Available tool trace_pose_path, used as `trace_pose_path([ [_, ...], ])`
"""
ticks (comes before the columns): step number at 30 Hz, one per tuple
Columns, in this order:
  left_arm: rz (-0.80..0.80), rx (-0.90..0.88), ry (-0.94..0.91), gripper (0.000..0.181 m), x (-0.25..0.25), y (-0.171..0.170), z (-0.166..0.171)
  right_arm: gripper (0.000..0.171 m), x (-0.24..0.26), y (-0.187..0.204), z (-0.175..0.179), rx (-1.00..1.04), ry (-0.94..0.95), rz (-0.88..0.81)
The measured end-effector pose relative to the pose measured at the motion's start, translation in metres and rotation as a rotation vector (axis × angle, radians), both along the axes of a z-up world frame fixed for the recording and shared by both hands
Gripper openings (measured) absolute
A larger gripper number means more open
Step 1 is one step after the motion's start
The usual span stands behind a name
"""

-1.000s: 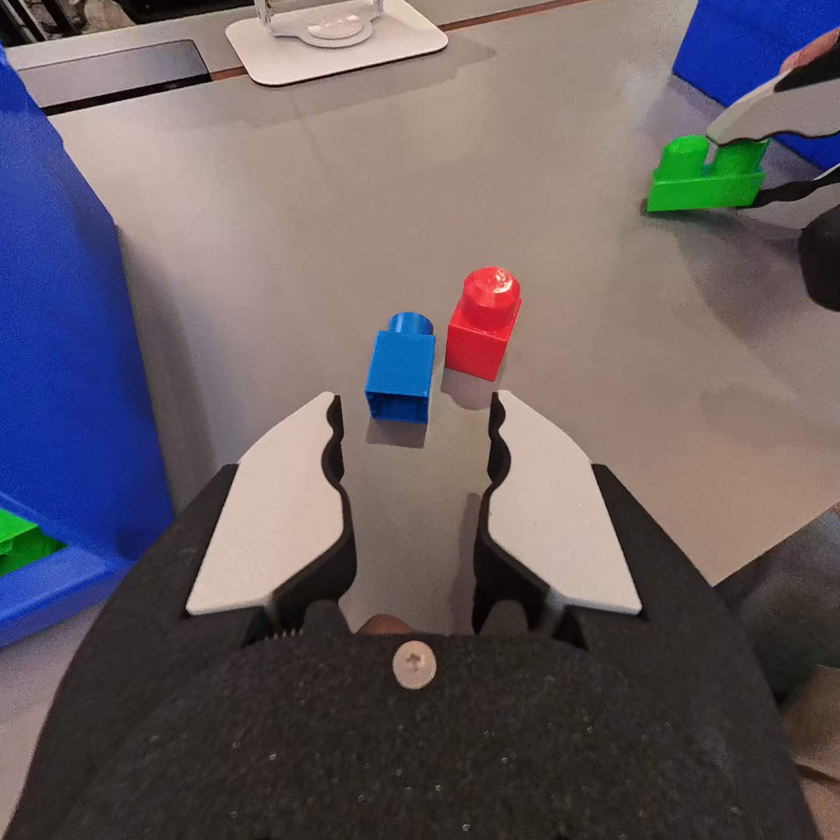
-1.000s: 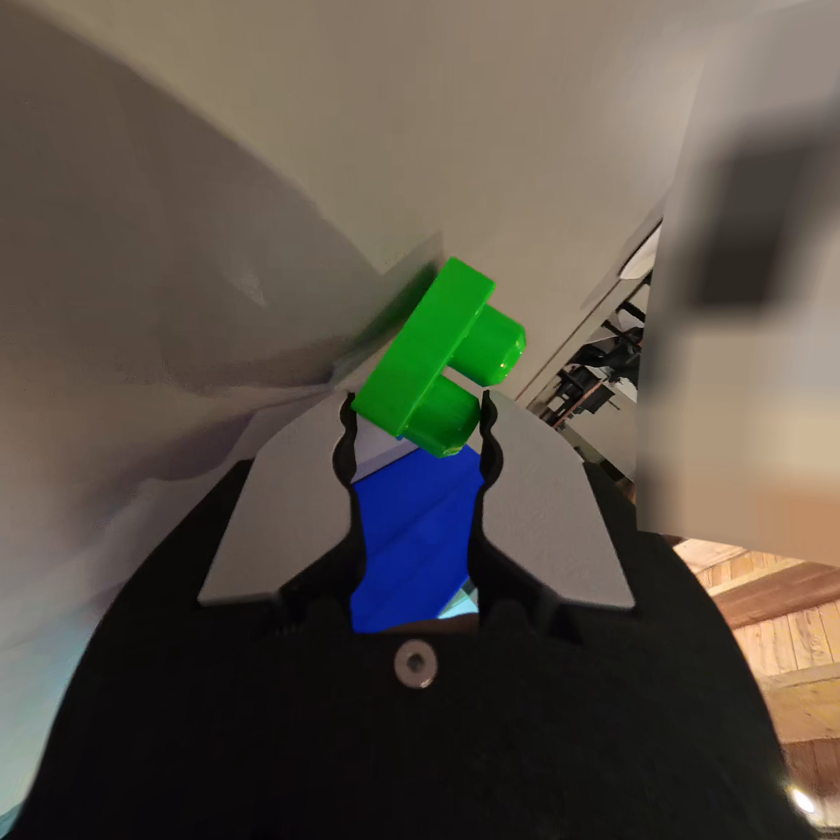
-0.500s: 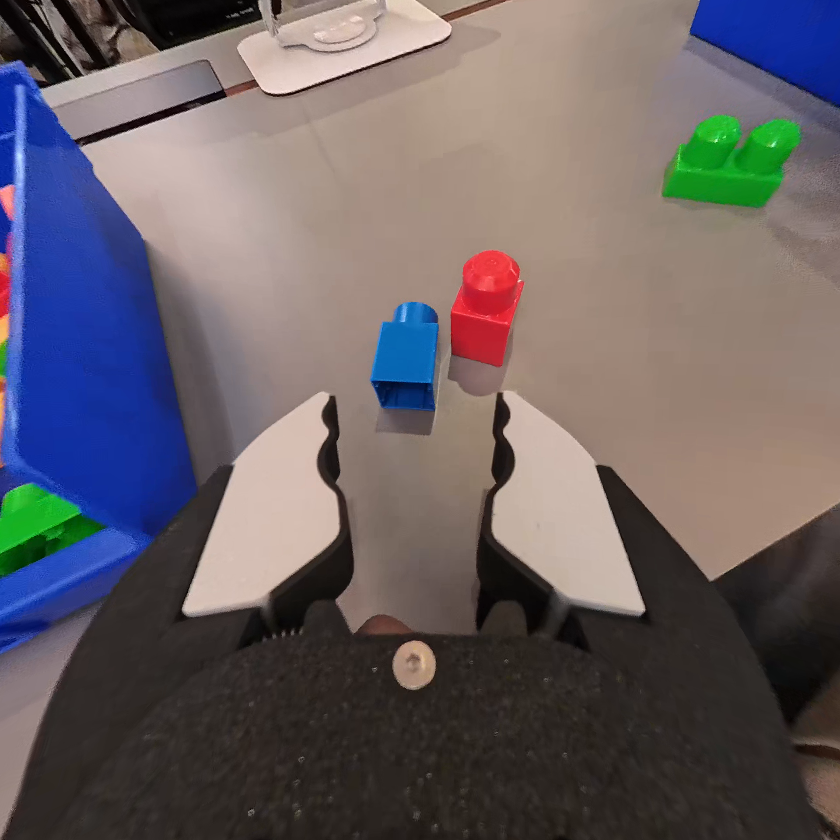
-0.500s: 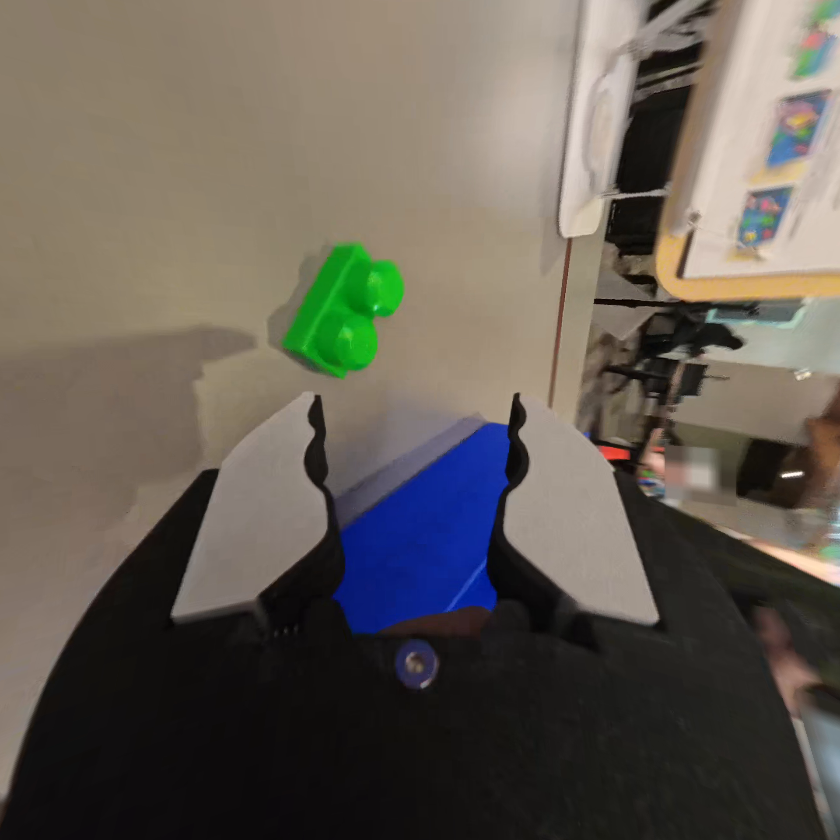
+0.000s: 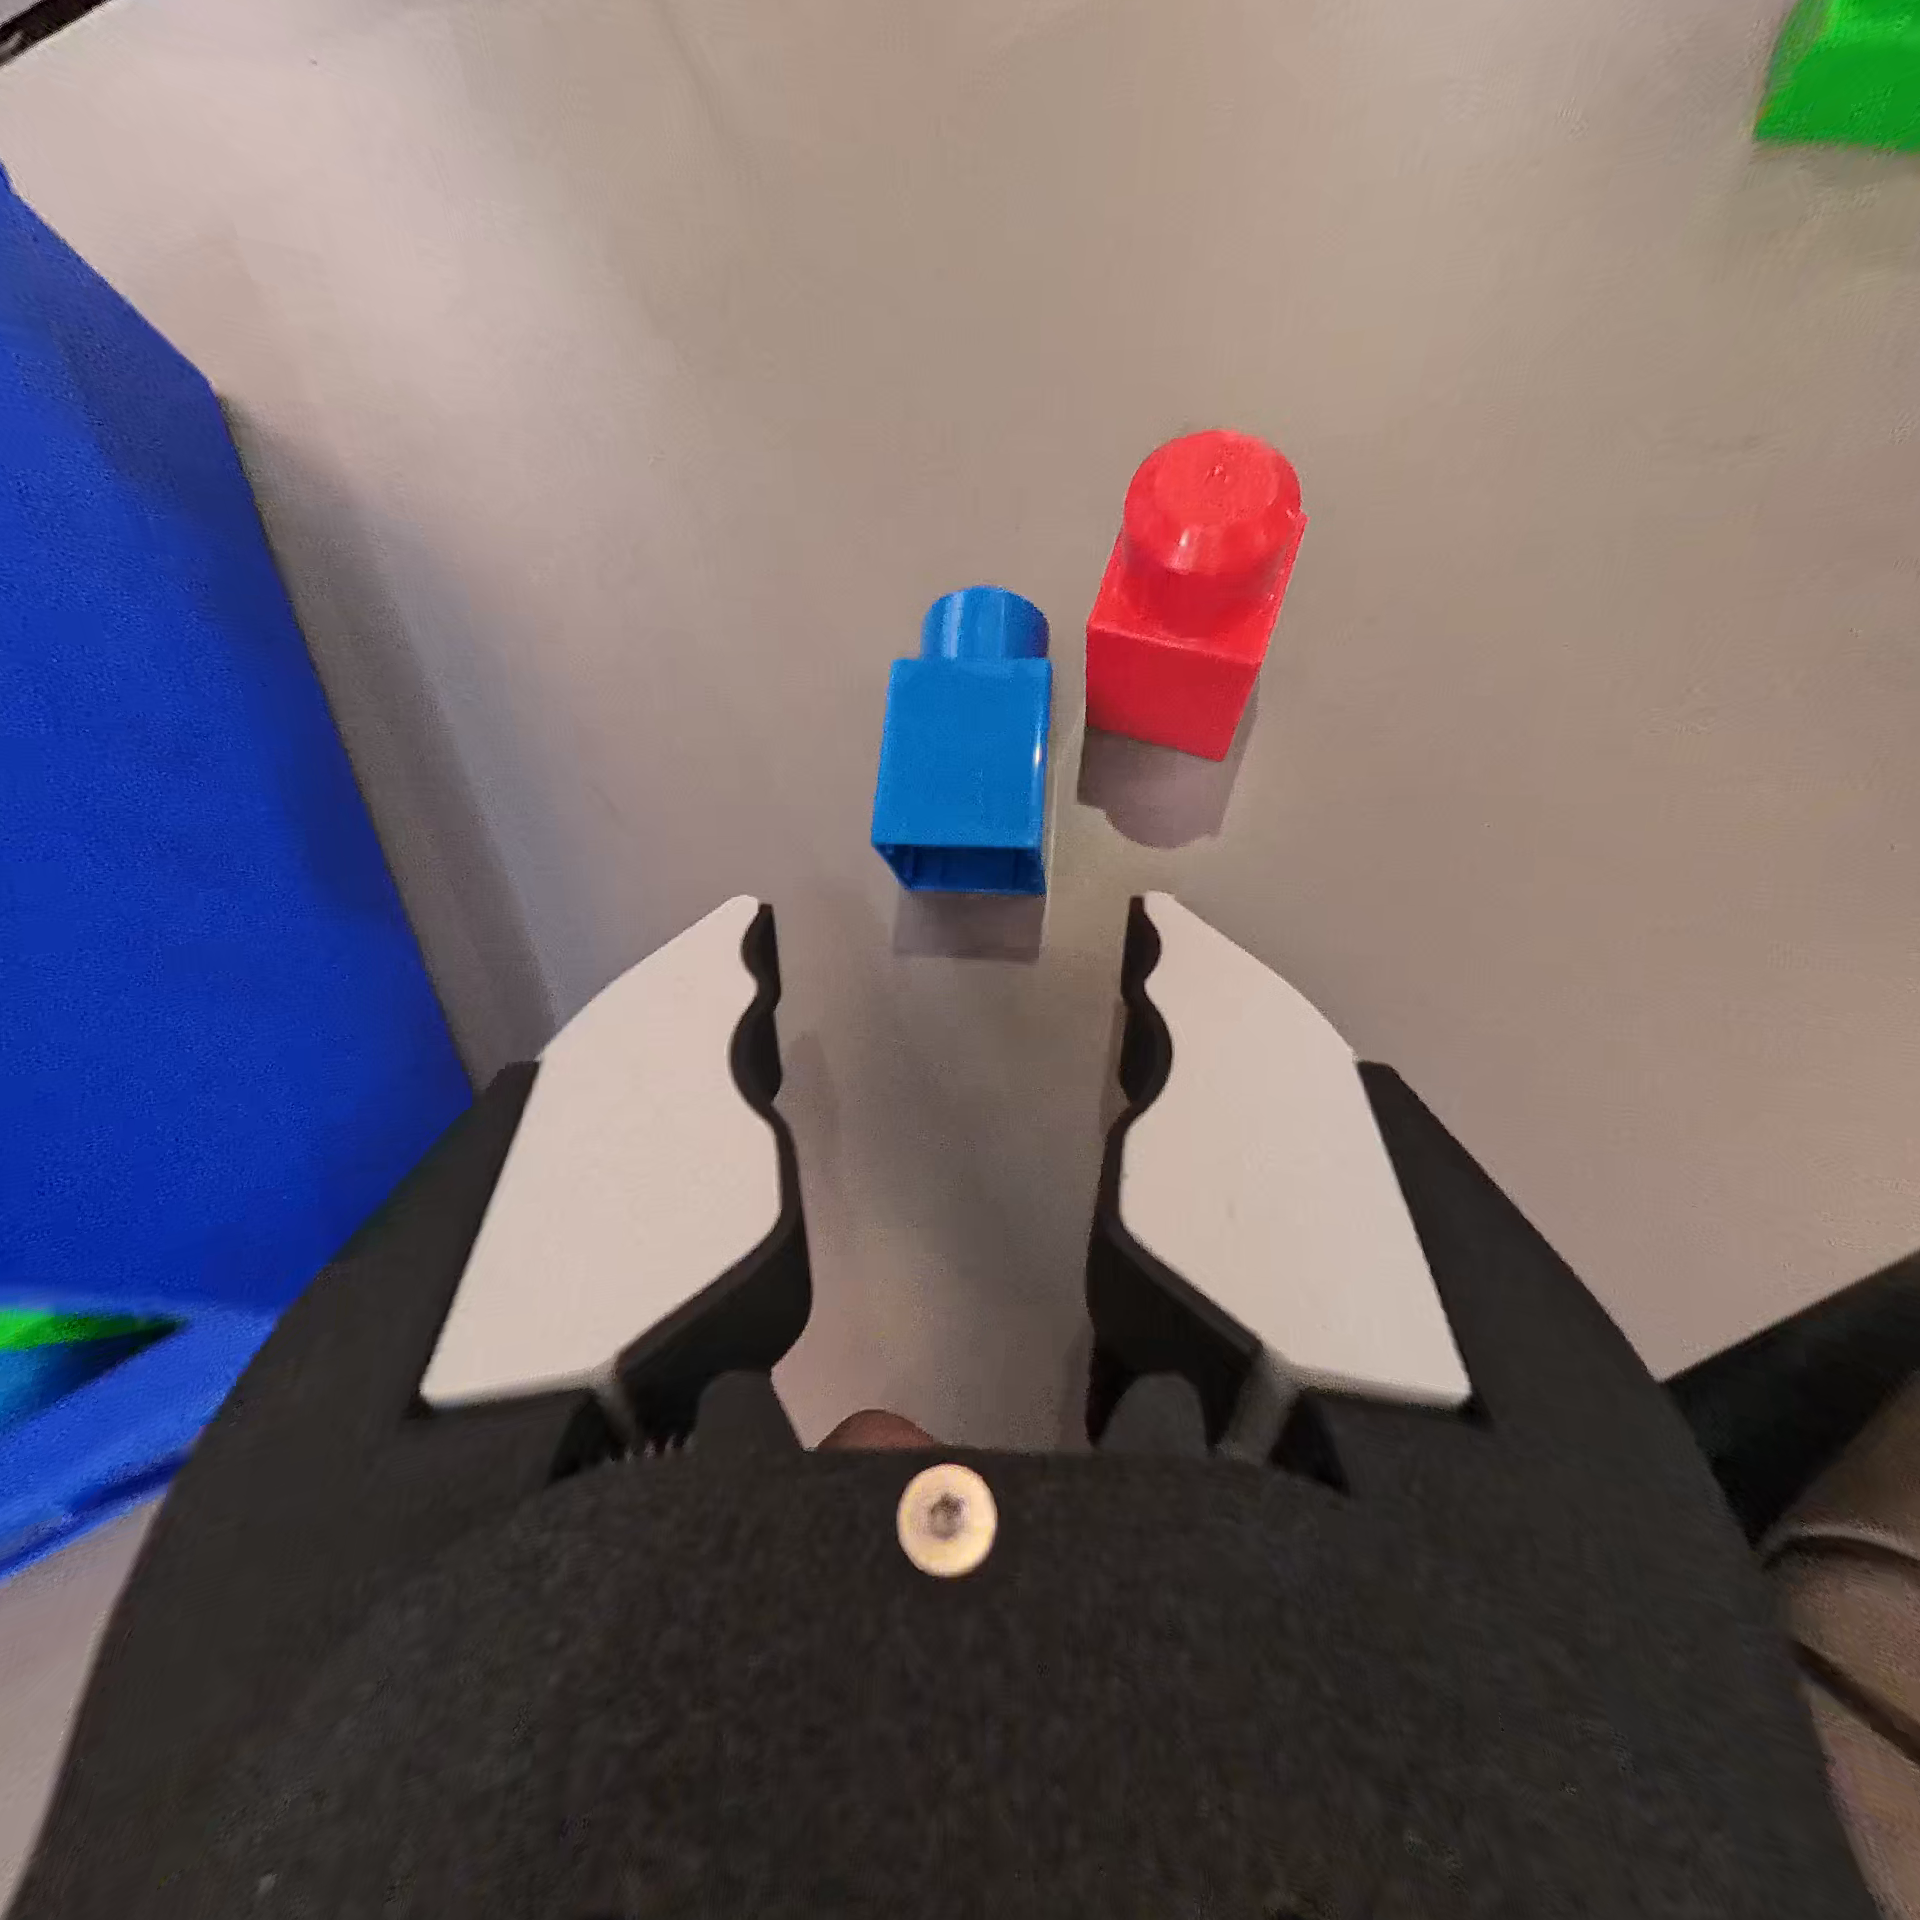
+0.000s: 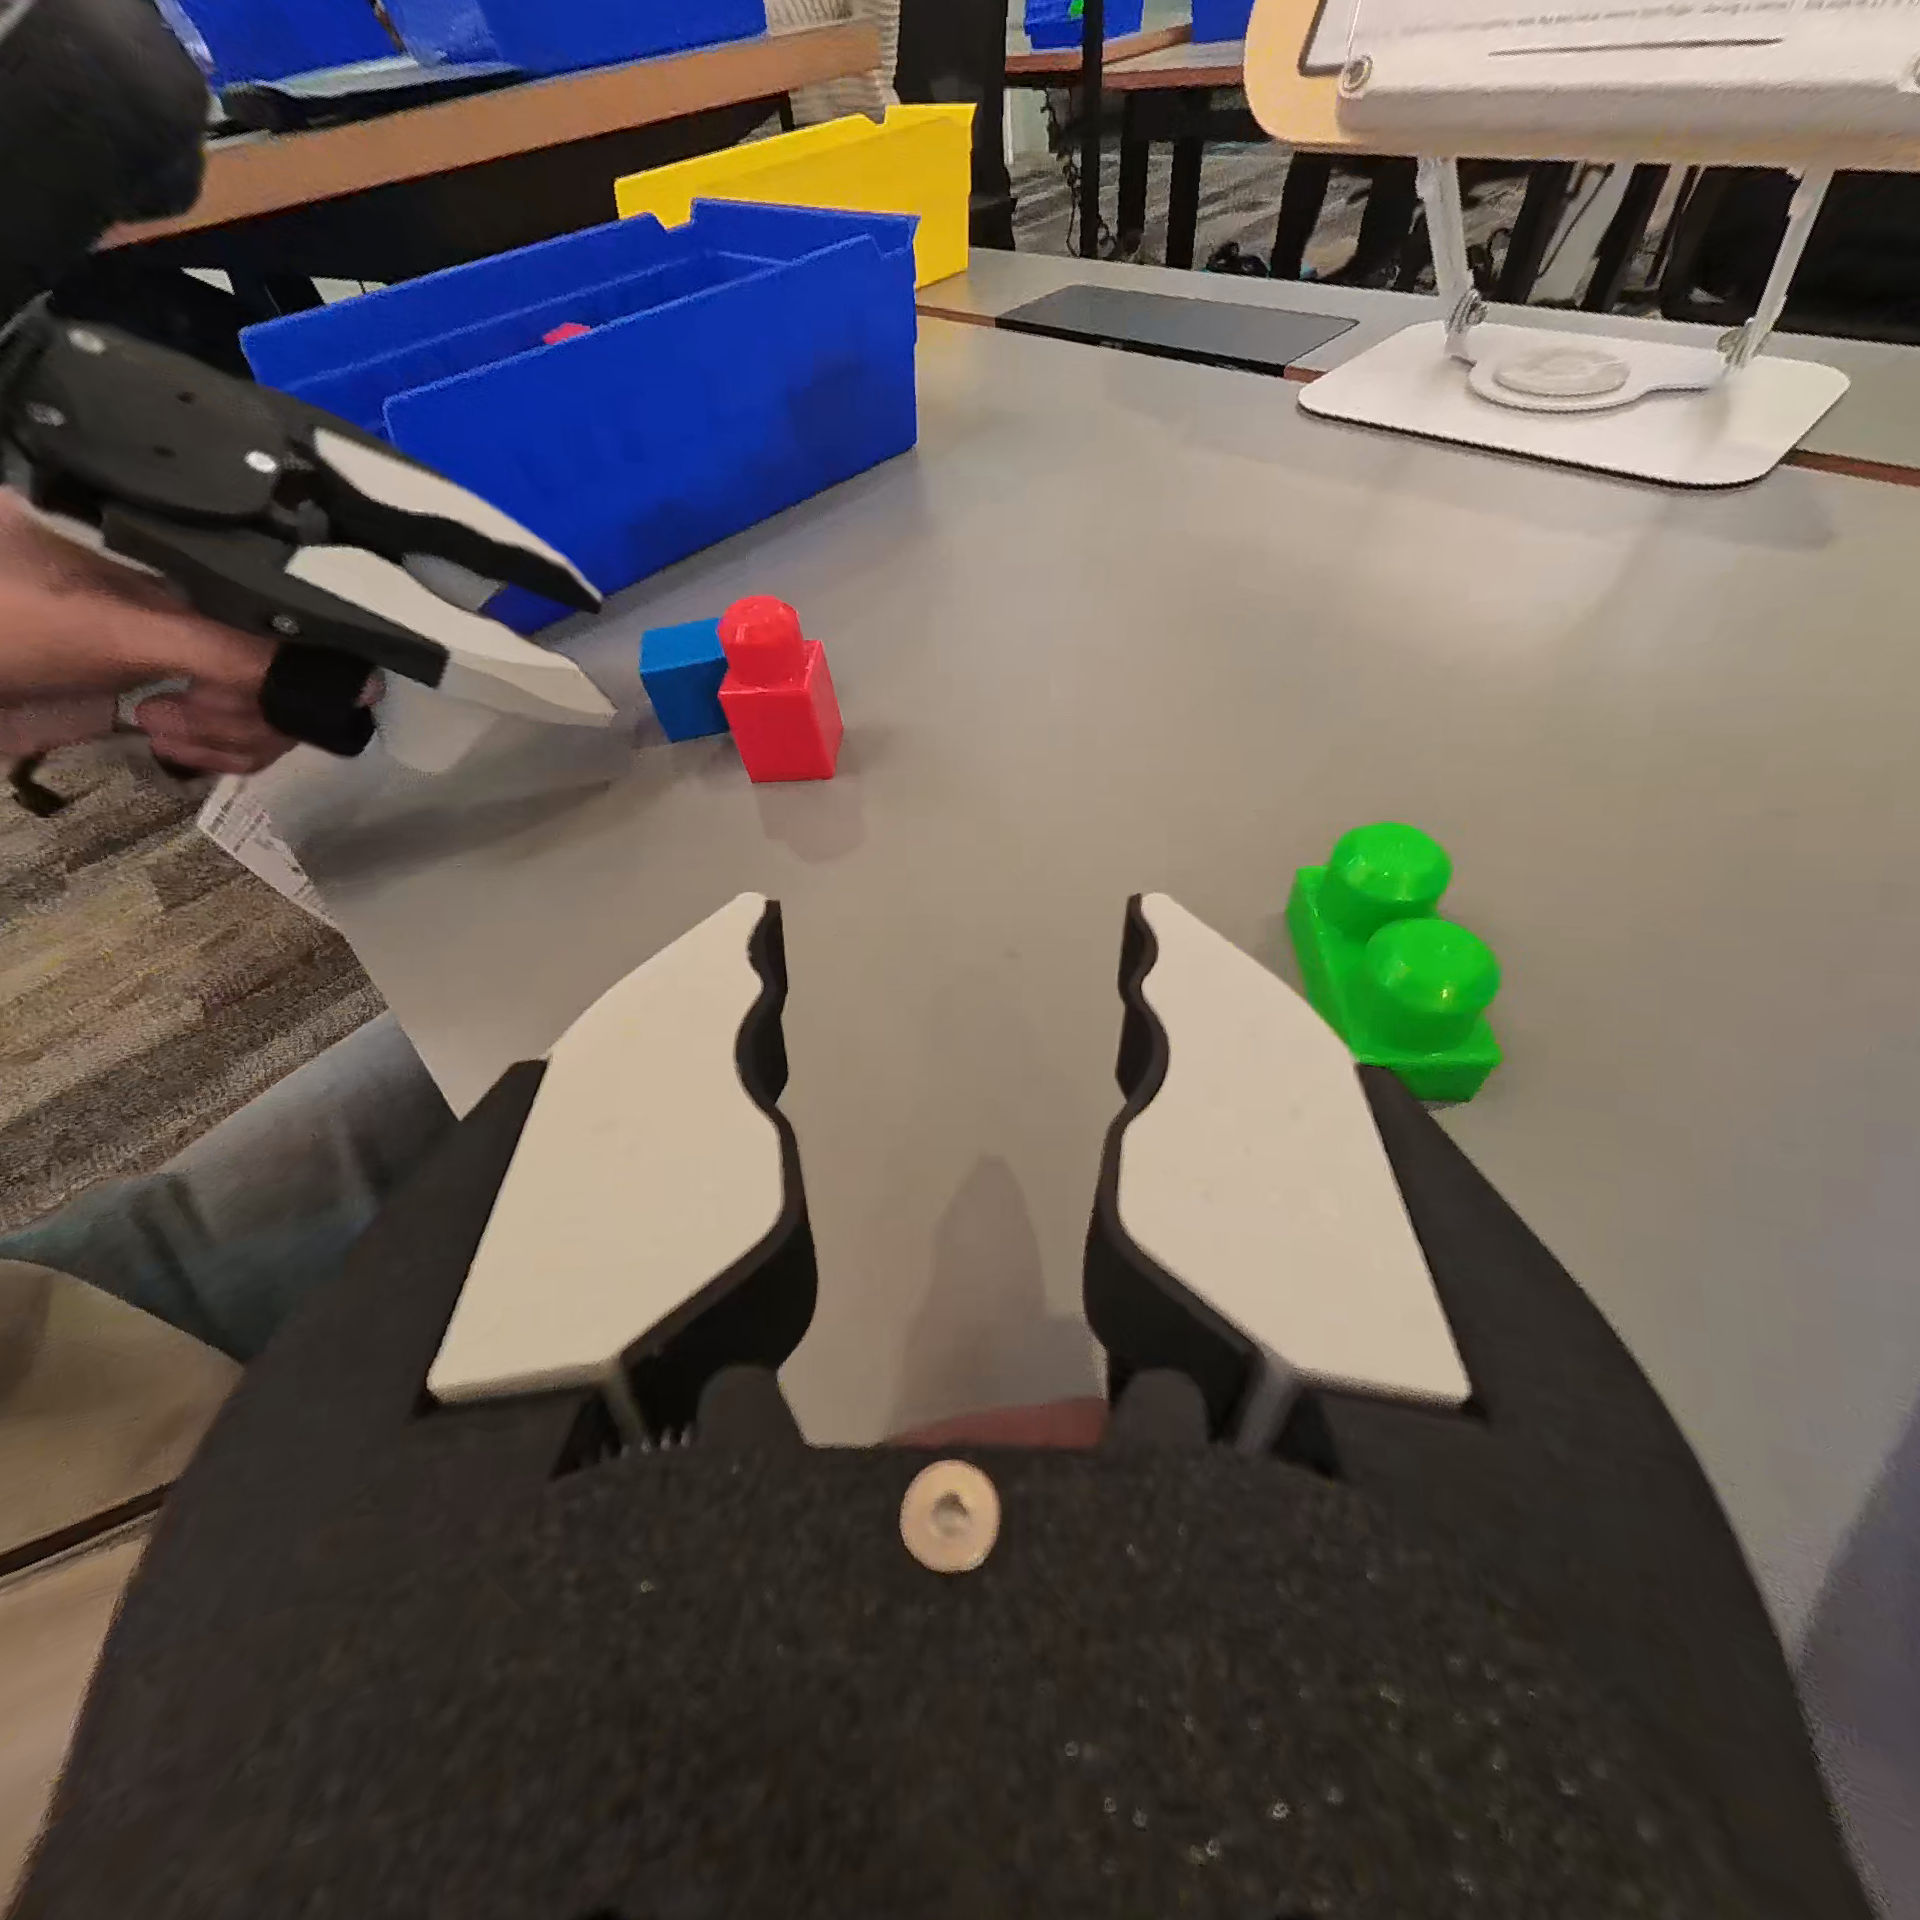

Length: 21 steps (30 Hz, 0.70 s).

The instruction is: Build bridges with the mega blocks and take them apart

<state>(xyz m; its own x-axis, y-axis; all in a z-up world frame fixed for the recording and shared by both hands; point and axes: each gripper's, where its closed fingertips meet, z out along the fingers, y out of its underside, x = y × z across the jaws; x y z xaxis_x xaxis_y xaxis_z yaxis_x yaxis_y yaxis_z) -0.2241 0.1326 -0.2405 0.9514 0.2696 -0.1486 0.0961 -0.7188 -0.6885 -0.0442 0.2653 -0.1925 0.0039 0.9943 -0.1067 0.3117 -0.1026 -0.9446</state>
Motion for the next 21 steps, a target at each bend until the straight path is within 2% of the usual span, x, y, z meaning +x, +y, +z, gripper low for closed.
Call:
trace_pose_path([
  [7,-0.124,-0.255,0.006,0.06,-0.007,0.023,-0.013,0.06,0.009,0.007,0.005,-0.005,0.002,-0.004],
  [10,-0.147,-0.322,-0.028,0.042,-0.01,0.027,-0.021,0.06,0.012,0.006,0.008,0.001,0.001,-0.002],
  [11,-0.156,-0.326,-0.037,0.037,-0.011,0.029,-0.021,0.06,0.013,0.006,0.008,0.008,-0.004,-0.001],
  [16,-0.164,-0.296,-0.044,0.036,-0.014,0.037,-0.021,0.059,0.014,0.008,0.007,-0.001,-0.009,0.002],
  [21,-0.148,-0.101,-0.059,0.036,-0.019,0.047,-0.013,0.057,0.014,0.006,0.005,0.0,-0.023,0.018],
])
